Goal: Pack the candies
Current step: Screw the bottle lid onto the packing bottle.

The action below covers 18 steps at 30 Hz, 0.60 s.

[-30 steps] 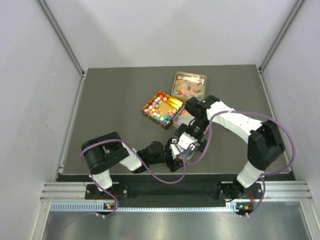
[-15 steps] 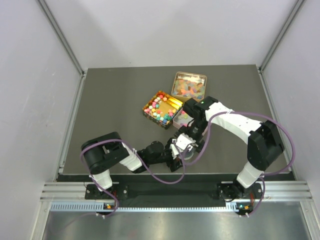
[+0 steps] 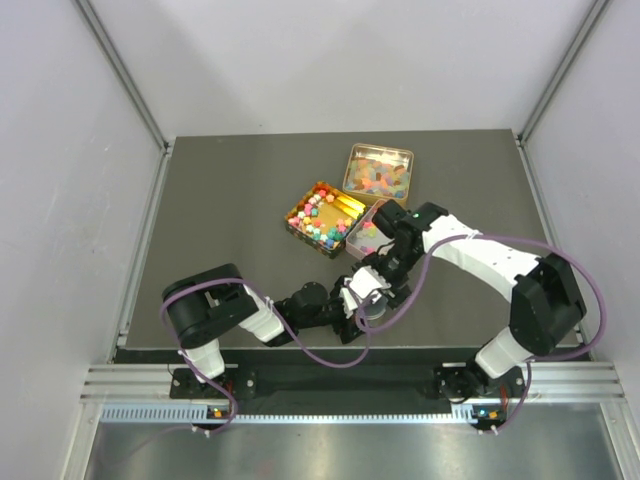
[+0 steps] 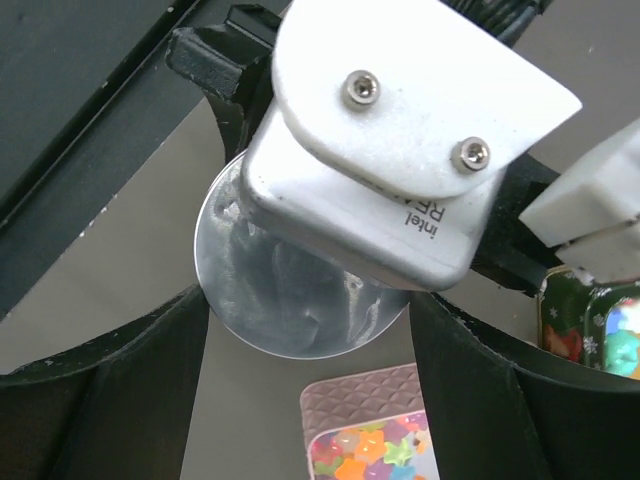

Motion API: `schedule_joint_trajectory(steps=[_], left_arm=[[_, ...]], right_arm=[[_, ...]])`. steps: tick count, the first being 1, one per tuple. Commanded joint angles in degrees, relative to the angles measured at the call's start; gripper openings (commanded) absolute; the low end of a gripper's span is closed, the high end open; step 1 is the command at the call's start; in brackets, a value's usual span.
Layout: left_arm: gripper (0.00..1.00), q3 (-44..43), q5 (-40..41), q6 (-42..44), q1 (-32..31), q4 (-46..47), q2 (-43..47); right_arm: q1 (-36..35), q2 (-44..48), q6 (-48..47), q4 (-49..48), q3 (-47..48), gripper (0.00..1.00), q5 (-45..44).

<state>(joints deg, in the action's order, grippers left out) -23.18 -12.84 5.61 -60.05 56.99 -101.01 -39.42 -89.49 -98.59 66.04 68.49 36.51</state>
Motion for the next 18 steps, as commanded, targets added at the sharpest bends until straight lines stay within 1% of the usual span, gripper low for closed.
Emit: schedule_joint_trajectory(steps=[1, 2, 3, 5, 6, 8, 11, 14, 18], left_arm=[[0.55, -0.11, 1.15, 1.42, -0.24, -3.55, -0.68], [0.54, -0.11, 1.24, 1.42, -0.24, -3.47, -0.5], [0.54, -0.11, 1.24, 1.25, -0.24, -3.55, -0.41], [0.54, -0.2, 1.24, 1.16, -0.24, -4.08, -0.24], [0.54, -0.29, 1.59, 1.07, -0.24, -4.43, -0.15], [0.53, -0.55, 2.03, 0.99, -0.24, -4.87, -0.06], [0.53, -1.25, 3.52, 0.55, -0.24, -6.36, -0.67], [0.53, -1.43, 4.67, 0.02, -0.24, -6.45, -0.94], [0.52, -1.34, 4.14, -0.24, -0.24, -6.28, -0.68]], right_arm=[[-1.8, -1.39, 9.8, -3.98, -4.5, 0.72, 1.72], [-1.8, -1.39, 10.95, -5.12, -4.77, 0.72, 1.46], [-1.8, -1.39, 14.09, -5.83, -5.38, 0.72, 0.93], [-1.98, -1.56, 15.87, -6.1, -5.73, 0.71, 0.4], [-1.89, -1.39, 19.19, -6.53, -6.08, 0.71, 0.14], [-1.89, -1.04, 22.11, -6.63, -6.26, 0.7, 0.31], [-2.24, 0.45, 31.14, -8.55, -7.22, 0.7, 1.37], [-2.77, 1.34, 36.6, -10.84, -8.72, 0.7, 0.67], [-3.65, 2.92, 42.85, -14.0, -10.92, 0.69, -1.35]])
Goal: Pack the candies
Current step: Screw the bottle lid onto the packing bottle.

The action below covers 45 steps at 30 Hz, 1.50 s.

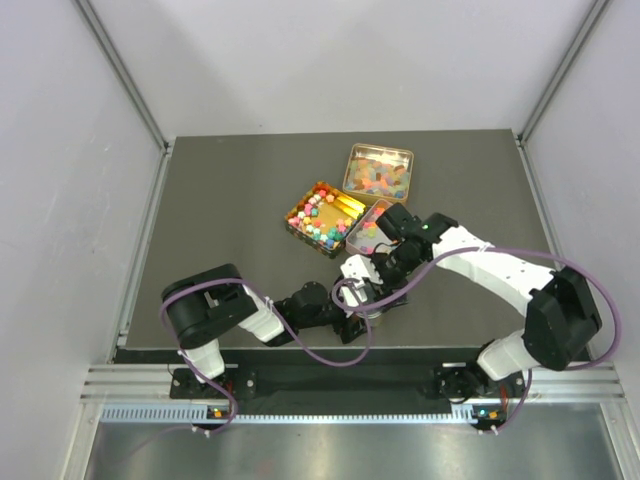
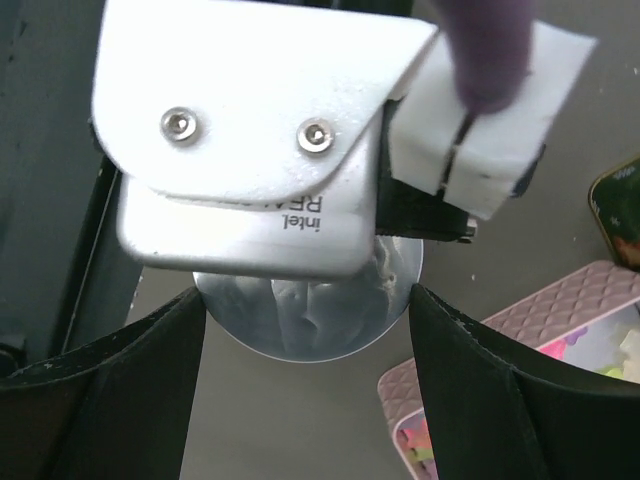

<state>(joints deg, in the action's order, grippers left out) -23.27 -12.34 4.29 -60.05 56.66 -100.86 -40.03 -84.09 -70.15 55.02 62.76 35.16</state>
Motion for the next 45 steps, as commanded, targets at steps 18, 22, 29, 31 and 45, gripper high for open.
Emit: schedule_joint_trajectory(steps=[18, 22, 29, 31, 45], left_arm=[[0.5, -0.9, 5.13, 1.77, -0.68, -5.25, -0.92], [0.5, -0.73, 5.75, 1.59, -0.59, -4.63, -1.18], [0.5, -0.11, 6.98, 1.59, -0.59, -3.32, -0.74], [0.49, 0.15, 7.06, 1.86, -0.68, -3.05, -0.39], [0.48, 0.59, 7.06, 1.86, -1.29, -2.52, -0.39]], right_arm=[[-5.49, 0.6, 34.2, -9.76, -8.27, 0.69, -2.98], [-8.92, 2.0, 33.5, -10.99, -10.81, 0.69, -7.46], [-13.14, 3.41, 33.23, -14.33, -14.77, 0.7, -10.37], [-13.23, 3.15, 34.28, -15.65, -14.86, 0.7, -10.72], [-11.3, 4.55, 28.5, -8.19, -10.56, 1.0, -10.98]])
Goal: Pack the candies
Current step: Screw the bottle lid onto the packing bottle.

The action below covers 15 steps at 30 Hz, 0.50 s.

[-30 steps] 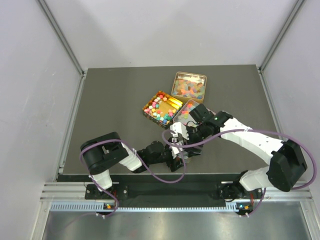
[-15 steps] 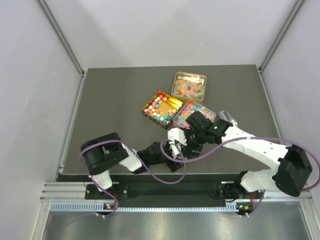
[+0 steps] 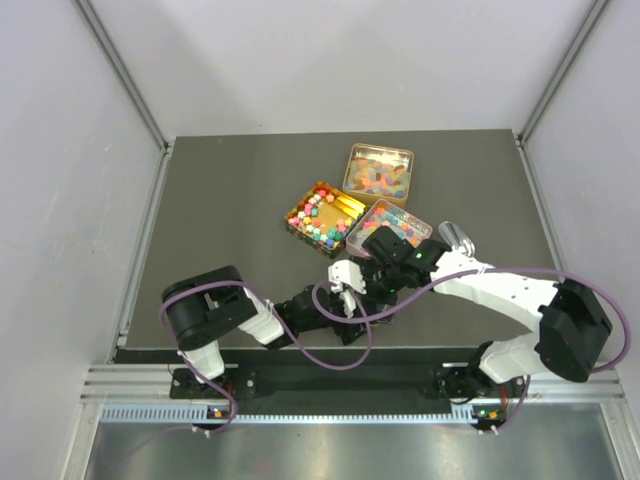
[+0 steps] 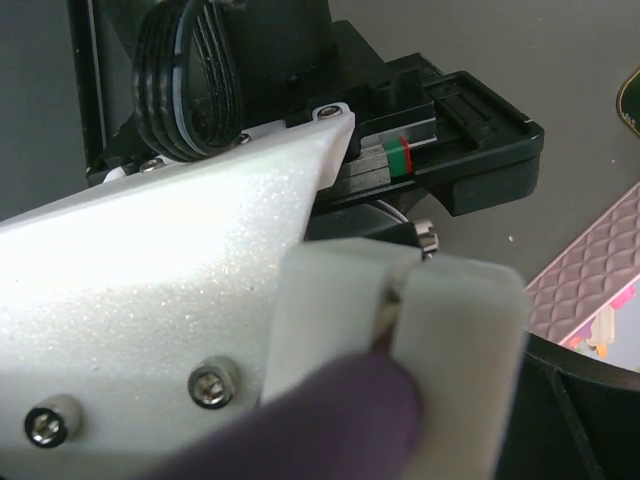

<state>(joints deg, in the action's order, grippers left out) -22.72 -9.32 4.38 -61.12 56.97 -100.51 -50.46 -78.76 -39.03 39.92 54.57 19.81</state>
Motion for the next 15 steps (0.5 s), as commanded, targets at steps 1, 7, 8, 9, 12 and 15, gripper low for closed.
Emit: schedule_joint_trajectory(steps=[1, 7, 8, 9, 12, 15], left_arm=[[0.48, 0.04, 4.05, 1.86, -0.22, -2.83, -0.74], [0.47, -0.57, 4.66, 2.3, -0.58, -4.23, -1.09], [0.47, -0.74, 4.84, 2.21, -0.49, -4.32, -1.18], [0.47, -0.83, 4.84, 2.3, -0.58, -4.5, -1.44], [0.47, -1.27, 5.1, 2.21, -0.58, -4.85, -2.15], [0.47, -1.27, 5.54, 2.3, -0.49, -4.59, -2.5]], right_arm=[[-0.52, -0.34, -3.42, 7.45, -2.18, 1.0, 4.36], [1.76, 3.52, -11.77, 12.81, 0.89, 1.0, 4.97], [2.37, 4.14, -12.65, 14.03, 1.5, 1.0, 4.97], [2.82, 5.01, -15.79, 15.17, 2.99, 1.0, 5.41], [4.14, 6.95, -22.64, 19.83, 4.67, 1.0, 6.99], [4.23, 7.13, -26.61, 22.39, 3.89, 1.0, 6.21]])
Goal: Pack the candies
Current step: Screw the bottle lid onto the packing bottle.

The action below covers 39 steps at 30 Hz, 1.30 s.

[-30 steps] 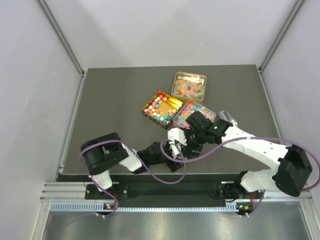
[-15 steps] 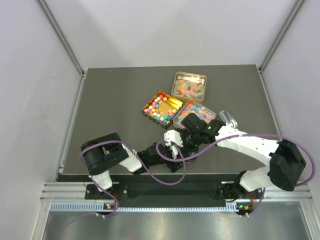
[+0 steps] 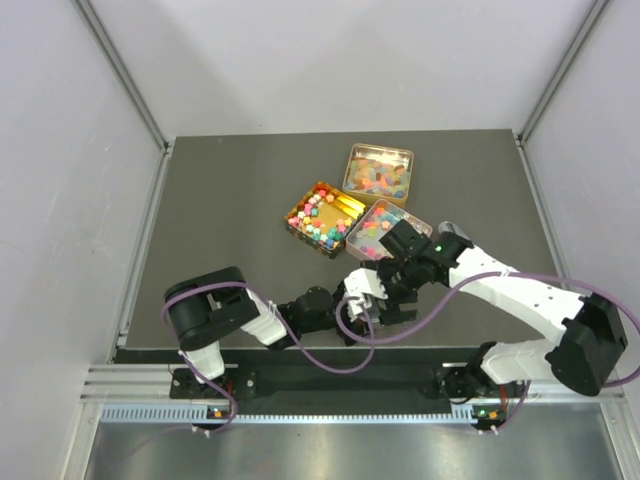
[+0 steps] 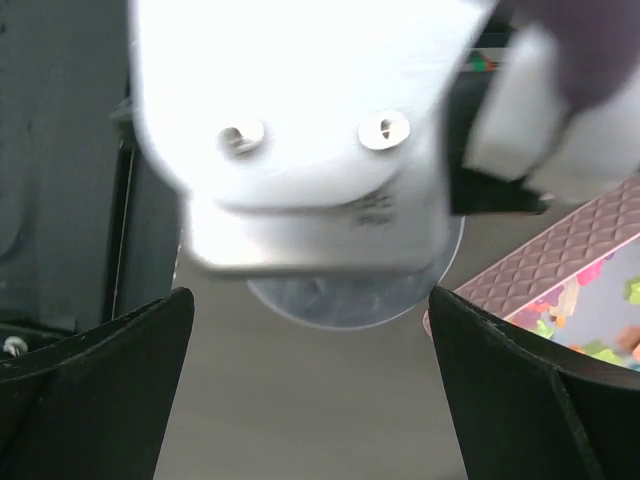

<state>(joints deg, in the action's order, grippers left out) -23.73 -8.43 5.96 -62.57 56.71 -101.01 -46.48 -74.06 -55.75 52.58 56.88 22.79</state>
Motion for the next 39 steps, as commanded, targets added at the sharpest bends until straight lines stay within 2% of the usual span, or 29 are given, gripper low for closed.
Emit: schedule_joint_trajectory(steps=[1, 7, 14, 21, 29, 34, 39], left_arm=[[0.46, -0.36, 4.82, 0.81, 0.87, -4.24, -2.08], [0.46, -0.27, 5.44, 1.16, 0.78, -4.15, -2.26], [0.46, -0.27, 6.05, 1.51, 0.43, -3.97, -2.26], [0.46, -0.44, 6.23, 1.51, 0.43, -4.59, -2.08], [0.46, -0.36, 6.14, 1.78, 0.51, -4.41, -2.35], [0.46, -0.62, 6.32, 1.96, 0.43, -4.5, -2.61], [0.45, -0.71, 6.58, 1.95, 0.51, -4.41, -2.87]], right_arm=[[0.42, 2.08, -11.13, 10.17, 1.13, 1.0, 2.88], [5.51, -2.57, -16.75, 9.73, -0.37, 1.0, 1.12], [14.31, -4.25, -28.88, 19.75, 3.93, 1.0, -1.69], [18.09, -6.61, -31.35, 19.23, 7.97, 1.0, -2.75], [17.74, -15.48, -32.85, 15.36, 18.17, 1.0, 3.39], [16.16, -21.2, -36.79, 20.63, 23.97, 1.0, 7.79], [13.35, -22.27, -41.02, 24.94, 24.15, 1.0, 9.03]])
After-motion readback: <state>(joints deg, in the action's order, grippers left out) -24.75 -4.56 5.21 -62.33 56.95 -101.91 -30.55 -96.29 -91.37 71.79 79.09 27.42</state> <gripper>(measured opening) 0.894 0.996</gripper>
